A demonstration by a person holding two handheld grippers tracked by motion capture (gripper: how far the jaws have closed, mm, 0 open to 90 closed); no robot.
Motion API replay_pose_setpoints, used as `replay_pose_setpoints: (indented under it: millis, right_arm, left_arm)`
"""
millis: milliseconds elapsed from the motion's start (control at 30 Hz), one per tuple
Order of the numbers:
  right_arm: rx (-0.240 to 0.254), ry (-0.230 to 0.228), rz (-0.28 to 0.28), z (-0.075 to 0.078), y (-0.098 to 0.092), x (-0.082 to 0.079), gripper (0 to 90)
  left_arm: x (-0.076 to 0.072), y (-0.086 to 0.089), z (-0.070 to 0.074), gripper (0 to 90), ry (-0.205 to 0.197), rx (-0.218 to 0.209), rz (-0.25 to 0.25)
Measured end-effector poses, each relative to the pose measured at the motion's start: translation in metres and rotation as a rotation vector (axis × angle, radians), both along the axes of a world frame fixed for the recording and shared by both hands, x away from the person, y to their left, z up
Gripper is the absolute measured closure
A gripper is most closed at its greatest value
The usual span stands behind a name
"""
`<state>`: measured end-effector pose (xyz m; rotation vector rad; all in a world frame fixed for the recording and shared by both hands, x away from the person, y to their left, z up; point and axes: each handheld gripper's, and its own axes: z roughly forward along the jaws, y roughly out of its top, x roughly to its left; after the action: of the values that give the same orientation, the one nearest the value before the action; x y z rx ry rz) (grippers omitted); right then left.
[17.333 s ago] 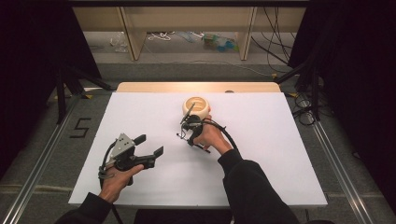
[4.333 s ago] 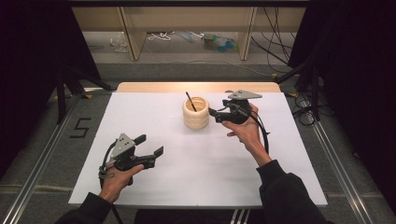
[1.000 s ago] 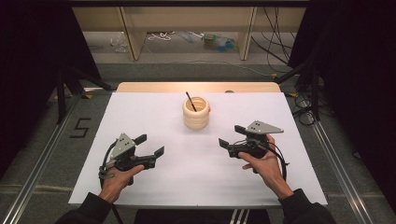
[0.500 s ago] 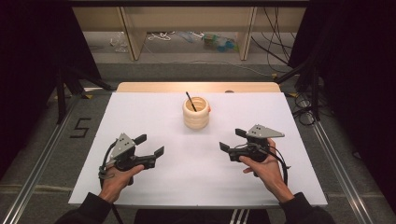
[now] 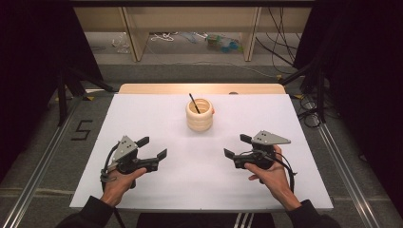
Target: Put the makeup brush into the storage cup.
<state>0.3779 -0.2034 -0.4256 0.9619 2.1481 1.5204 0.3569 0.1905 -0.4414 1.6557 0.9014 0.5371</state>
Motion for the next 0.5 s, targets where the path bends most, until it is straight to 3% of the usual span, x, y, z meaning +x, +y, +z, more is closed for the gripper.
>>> replay_pose_setpoints:
  millis: [167,500]
  right_arm:
    - [-0.017,0.006,-0.001,-0.0001,-0.0019,-0.002,16.2]
    - [0.0,0.0,-0.001,-0.0008,-0.0026,-0.0008,16.2]
  left_arm:
    - [0.0,-0.0002,0.0,15.8,0.0,-0.001,0.0]
    - [0.0002,-0.0002,0.0,15.8,0.0,0.0,0.0]
